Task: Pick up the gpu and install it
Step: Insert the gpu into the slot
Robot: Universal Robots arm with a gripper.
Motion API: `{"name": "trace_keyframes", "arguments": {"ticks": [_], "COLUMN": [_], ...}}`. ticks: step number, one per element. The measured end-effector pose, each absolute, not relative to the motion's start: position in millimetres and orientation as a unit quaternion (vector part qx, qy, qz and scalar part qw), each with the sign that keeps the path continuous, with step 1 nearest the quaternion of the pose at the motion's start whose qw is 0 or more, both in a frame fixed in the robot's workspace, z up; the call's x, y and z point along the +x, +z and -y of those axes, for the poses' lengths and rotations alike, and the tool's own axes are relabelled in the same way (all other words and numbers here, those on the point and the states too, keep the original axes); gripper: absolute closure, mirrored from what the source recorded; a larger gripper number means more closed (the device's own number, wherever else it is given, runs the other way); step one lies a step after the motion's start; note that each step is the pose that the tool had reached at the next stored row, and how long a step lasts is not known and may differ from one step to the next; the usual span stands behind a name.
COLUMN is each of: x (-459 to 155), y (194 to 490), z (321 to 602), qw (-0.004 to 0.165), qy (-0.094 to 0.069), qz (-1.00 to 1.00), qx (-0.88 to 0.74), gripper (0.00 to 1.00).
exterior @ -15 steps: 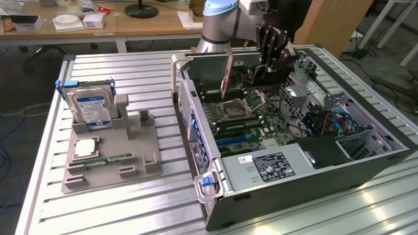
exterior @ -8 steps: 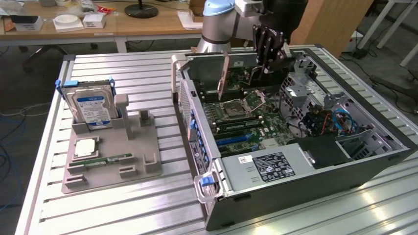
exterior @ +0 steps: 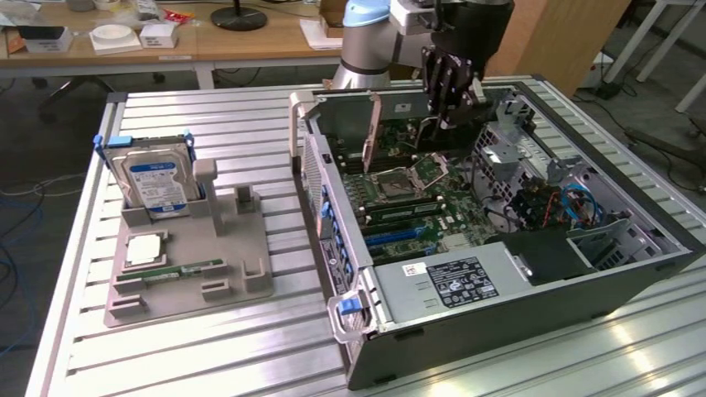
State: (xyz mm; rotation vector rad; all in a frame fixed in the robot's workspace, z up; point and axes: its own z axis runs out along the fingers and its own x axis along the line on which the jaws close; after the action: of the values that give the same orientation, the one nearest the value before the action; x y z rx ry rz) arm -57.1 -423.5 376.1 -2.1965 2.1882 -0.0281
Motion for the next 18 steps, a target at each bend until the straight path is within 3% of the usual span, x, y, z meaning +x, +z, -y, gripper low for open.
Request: {"name": "trace_keyframes", "arguments": {"ticks": [18], "x": [-71], "y": [364], "z": [439], "qw": [0.021], "qy": [-0.009], "qz": [-0.705], "qx": [-0.709], "gripper": [0.74]}}
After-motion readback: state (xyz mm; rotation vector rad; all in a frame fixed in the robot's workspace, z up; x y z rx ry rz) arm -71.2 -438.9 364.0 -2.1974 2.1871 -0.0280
